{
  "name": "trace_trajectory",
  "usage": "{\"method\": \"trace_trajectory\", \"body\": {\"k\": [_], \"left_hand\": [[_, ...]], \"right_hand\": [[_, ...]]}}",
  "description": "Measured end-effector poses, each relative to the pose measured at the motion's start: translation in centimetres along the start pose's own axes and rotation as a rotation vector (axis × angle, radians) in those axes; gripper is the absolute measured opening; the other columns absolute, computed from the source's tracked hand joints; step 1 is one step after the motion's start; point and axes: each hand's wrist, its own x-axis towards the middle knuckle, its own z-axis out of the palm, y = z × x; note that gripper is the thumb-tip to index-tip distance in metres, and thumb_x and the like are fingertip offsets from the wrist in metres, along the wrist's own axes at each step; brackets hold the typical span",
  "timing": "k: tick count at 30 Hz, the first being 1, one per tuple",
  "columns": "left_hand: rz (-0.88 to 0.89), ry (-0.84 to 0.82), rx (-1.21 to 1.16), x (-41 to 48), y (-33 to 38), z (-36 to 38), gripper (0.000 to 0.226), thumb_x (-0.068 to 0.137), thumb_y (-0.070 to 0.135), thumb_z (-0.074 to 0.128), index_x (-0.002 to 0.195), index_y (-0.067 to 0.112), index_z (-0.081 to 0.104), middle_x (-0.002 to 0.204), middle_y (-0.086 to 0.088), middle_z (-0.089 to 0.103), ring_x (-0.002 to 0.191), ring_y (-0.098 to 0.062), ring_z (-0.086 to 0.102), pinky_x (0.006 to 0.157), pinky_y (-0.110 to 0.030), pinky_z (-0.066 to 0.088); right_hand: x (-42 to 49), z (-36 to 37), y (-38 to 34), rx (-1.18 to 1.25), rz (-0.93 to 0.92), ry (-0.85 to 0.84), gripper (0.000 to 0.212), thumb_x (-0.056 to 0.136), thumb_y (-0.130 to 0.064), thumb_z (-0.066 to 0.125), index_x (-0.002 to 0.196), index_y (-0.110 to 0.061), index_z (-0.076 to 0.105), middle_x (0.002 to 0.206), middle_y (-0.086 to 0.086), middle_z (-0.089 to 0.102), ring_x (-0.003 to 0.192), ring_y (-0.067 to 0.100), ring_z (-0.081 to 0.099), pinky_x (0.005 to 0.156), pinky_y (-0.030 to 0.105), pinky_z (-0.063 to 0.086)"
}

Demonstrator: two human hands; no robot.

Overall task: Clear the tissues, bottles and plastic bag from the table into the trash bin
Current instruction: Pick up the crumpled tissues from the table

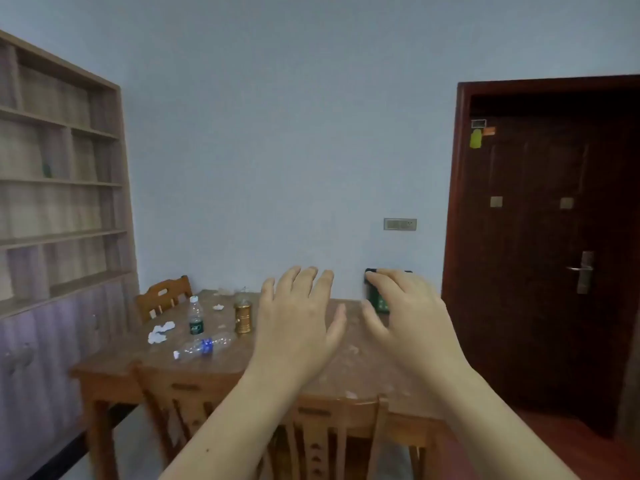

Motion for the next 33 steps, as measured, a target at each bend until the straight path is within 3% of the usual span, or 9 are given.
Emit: {"method": "trace_trajectory", "body": {"k": [7,15,23,33], "left_hand": [[-0.040,-0.018,0.035,-3.1,-7.5,0.3,0.049,0.082,0.040,0.040,0.113,0.009,0.062,0.112,-0.009,0.066,0.110,-0.029,0.057,0.093,-0.052,0.044],[-0.150,-0.084,0.092,-7.0,-14.2,2.4,0.051,0.082,0.040,0.041,0.116,0.008,0.062,0.116,-0.011,0.065,0.113,-0.030,0.056,0.095,-0.050,0.040],[-0.245,-0.164,0.163,-7.1,-19.3,7.6,0.051,0.083,0.040,0.039,0.118,0.009,0.059,0.117,-0.009,0.063,0.115,-0.029,0.054,0.095,-0.049,0.039],[-0.430,-0.164,0.223,-5.1,-25.1,14.1,0.052,0.082,0.041,0.039,0.118,0.011,0.060,0.117,-0.009,0.064,0.115,-0.029,0.055,0.096,-0.053,0.037]], "right_hand": [[-0.1,6.3,-5.0,0.037,-0.043,-0.035,0.047,0.078,-0.036,0.040,0.106,-0.008,0.065,0.106,0.011,0.067,0.100,0.028,0.060,0.085,0.049,0.047],[-1.5,13.1,-9.0,0.145,-0.074,-0.138,0.039,0.077,-0.028,0.054,0.110,-0.009,0.062,0.112,0.009,0.064,0.106,0.028,0.056,0.093,0.056,0.040],[0.2,21.7,-9.4,0.241,-0.105,-0.210,0.044,0.079,-0.033,0.042,0.112,-0.010,0.061,0.115,0.009,0.063,0.111,0.028,0.054,0.096,0.052,0.036],[3.8,32.5,-8.6,0.357,-0.164,-0.306,0.045,0.079,-0.033,0.041,0.112,-0.010,0.061,0.114,0.010,0.063,0.109,0.031,0.054,0.094,0.055,0.040]]}}
